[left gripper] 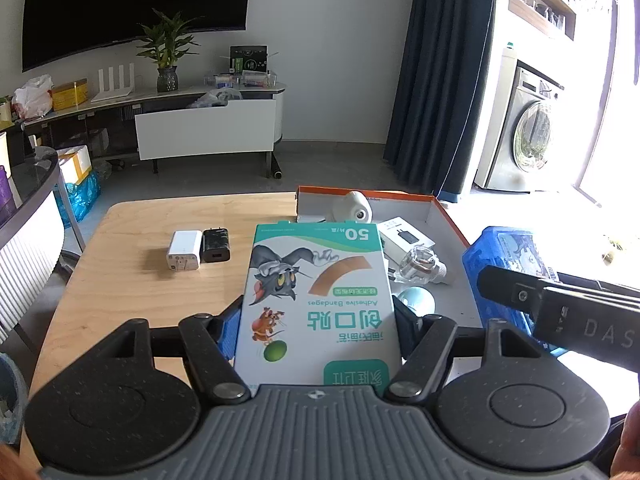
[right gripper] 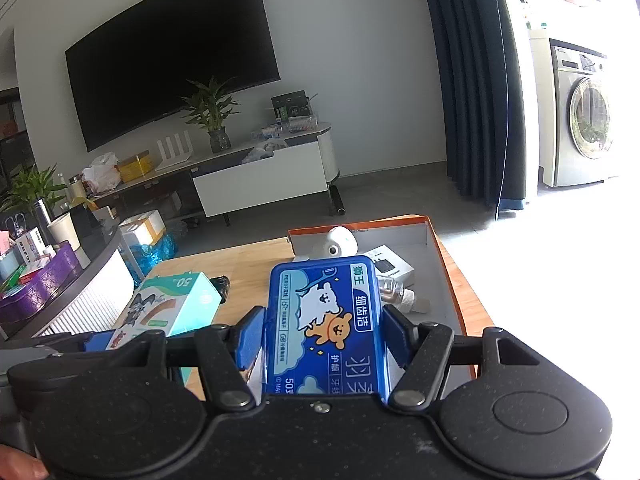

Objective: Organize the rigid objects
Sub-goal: 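Carry the bandage box with the left tool while the right tool carries the blue tin to the tray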

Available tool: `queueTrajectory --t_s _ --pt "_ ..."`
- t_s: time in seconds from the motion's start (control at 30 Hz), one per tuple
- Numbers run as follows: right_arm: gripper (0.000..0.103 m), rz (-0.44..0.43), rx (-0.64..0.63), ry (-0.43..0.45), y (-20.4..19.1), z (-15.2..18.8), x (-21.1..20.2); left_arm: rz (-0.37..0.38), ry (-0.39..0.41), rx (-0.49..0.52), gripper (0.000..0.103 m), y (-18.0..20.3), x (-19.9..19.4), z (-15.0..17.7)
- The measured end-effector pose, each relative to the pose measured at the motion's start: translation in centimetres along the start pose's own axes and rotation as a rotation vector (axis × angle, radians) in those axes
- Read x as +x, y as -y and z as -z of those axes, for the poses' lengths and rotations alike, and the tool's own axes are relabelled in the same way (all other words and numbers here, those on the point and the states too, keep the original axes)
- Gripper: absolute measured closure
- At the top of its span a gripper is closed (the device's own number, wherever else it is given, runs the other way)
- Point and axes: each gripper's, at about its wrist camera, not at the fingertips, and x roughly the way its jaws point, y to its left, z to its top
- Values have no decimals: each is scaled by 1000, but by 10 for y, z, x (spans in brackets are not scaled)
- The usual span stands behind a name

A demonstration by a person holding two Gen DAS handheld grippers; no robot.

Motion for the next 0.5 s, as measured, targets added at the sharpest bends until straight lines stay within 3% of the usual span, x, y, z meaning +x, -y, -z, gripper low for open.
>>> queueTrajectory --t_s 0.5 --pt "28 49 24 5 17 -12 10 44 -19 30 32 12 16 -12"
